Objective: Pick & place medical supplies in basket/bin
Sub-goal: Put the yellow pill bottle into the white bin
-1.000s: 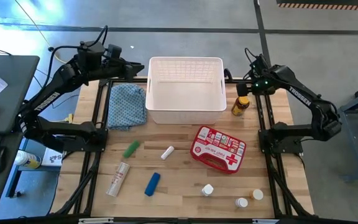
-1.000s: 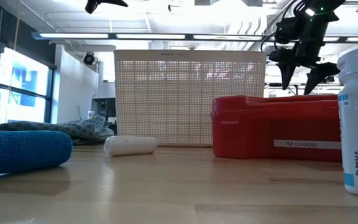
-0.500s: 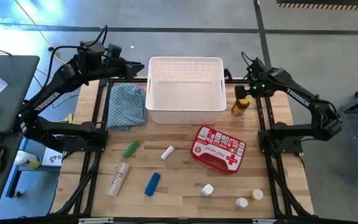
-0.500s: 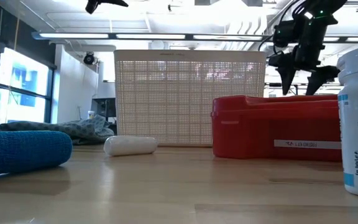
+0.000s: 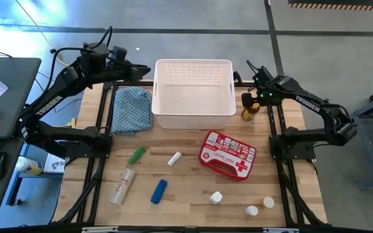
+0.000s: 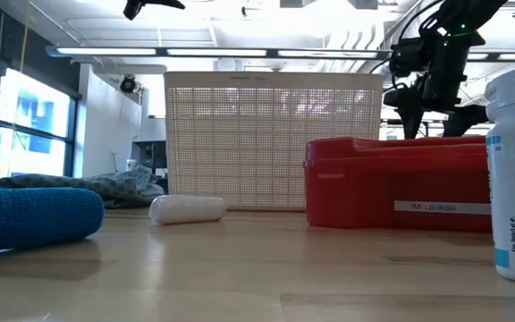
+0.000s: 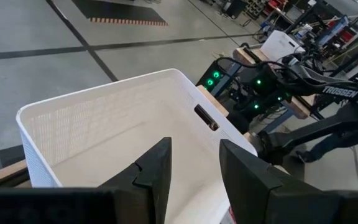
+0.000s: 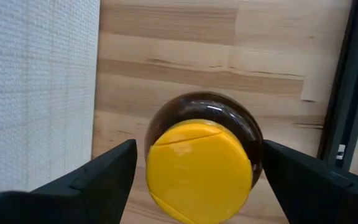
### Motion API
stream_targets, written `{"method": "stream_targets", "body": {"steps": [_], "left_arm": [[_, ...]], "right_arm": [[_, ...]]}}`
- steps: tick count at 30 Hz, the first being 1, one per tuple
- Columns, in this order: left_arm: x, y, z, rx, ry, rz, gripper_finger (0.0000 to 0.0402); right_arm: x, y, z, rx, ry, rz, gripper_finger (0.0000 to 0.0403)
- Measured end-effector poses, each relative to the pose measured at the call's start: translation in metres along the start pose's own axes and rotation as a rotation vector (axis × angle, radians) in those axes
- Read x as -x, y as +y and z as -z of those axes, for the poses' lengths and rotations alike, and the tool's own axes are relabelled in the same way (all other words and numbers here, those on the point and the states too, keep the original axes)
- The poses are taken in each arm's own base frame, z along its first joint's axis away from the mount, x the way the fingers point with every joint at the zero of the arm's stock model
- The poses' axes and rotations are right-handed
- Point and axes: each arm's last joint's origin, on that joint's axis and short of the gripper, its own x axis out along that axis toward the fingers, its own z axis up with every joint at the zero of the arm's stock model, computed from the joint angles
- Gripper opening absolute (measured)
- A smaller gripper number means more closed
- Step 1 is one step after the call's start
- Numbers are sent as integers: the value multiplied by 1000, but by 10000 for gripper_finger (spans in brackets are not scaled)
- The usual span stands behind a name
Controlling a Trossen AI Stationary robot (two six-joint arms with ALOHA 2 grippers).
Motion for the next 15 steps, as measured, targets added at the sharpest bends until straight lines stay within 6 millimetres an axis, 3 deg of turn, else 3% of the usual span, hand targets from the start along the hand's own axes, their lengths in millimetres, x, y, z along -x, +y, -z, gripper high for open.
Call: {"method": "stream_targets", "body": {"steps": [15], "left_arm": [[0,0,0,0,5,-1,170]], "right_arm": [[-1,13,10,89,-16,40,330]]}}
